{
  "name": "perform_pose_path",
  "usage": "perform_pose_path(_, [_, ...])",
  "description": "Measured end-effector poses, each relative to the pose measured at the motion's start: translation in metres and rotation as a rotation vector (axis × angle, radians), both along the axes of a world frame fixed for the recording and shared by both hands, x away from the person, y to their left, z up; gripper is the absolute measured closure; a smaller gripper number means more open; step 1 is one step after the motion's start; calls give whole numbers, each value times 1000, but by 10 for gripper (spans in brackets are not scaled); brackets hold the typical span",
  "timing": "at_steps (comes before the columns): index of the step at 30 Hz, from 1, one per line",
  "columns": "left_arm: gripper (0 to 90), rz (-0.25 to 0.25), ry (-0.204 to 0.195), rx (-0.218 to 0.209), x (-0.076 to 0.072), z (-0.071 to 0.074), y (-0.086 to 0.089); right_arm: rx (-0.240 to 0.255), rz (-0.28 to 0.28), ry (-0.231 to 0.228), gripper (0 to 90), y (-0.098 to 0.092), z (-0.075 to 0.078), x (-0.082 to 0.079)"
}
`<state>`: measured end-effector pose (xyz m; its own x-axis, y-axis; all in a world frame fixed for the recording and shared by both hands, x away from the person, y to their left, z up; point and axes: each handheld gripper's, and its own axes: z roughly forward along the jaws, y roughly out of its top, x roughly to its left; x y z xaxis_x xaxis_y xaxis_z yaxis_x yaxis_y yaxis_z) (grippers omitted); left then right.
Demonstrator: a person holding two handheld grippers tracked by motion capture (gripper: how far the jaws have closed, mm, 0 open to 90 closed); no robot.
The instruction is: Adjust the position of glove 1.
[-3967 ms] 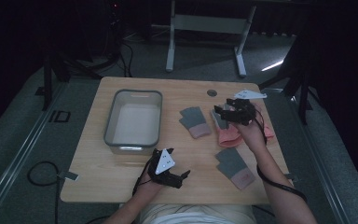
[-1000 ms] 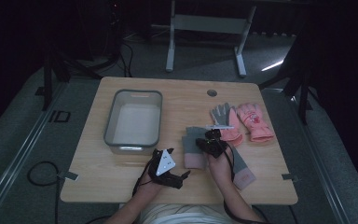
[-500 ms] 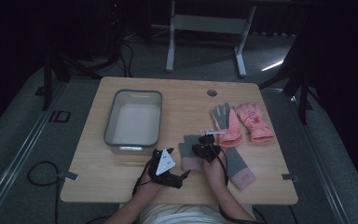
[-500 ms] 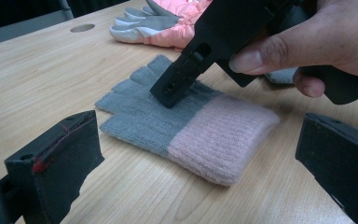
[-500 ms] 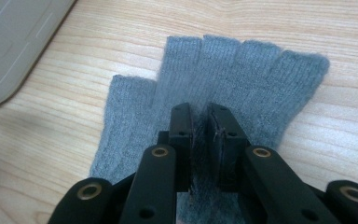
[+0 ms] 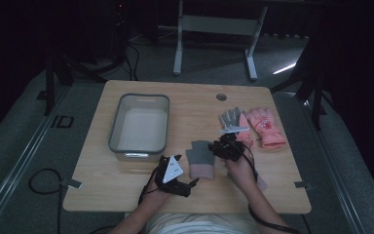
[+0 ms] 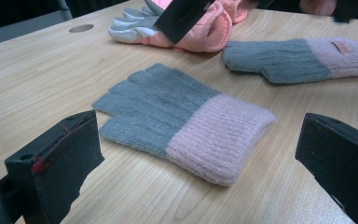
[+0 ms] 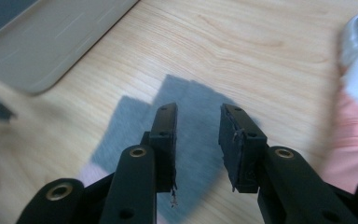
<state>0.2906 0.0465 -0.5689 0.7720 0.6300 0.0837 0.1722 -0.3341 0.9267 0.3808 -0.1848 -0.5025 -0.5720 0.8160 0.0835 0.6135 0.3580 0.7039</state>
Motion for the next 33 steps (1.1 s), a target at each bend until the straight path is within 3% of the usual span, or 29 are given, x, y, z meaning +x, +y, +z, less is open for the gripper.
perform_pose_path(4, [0, 1, 3, -5, 1, 0, 0, -8, 91, -23, 639, -33, 6, -5])
perform_pose_path(8, [0, 3, -1, 1, 0, 0, 0, -27, 136, -44, 636, -66, 11, -17])
perform_pose_path(15, [0, 4, -2, 8, 0, 0, -1, -113, 187, -5, 620, -104, -16, -33])
perform_pose_path(17, [0, 4, -2, 8, 0, 0, -1, -142, 181, 13, 617, -108, -26, -33])
perform_pose_path(21, [0, 6, -4, 11, 0, 0, -1, -129, 191, 33, 613, -115, -40, -32])
perform_pose_path(25, [0, 6, -3, 11, 0, 0, -1, -148, 199, 16, 652, -114, -41, -33])
perform_pose_path(29, [0, 5, -4, 11, -1, 0, -1, -137, 196, 16, 785, -113, -43, -34])
perform_pose_path(33, [0, 5, 0, 7, 0, 0, -1, -165, 196, 2, 813, -110, -42, -37])
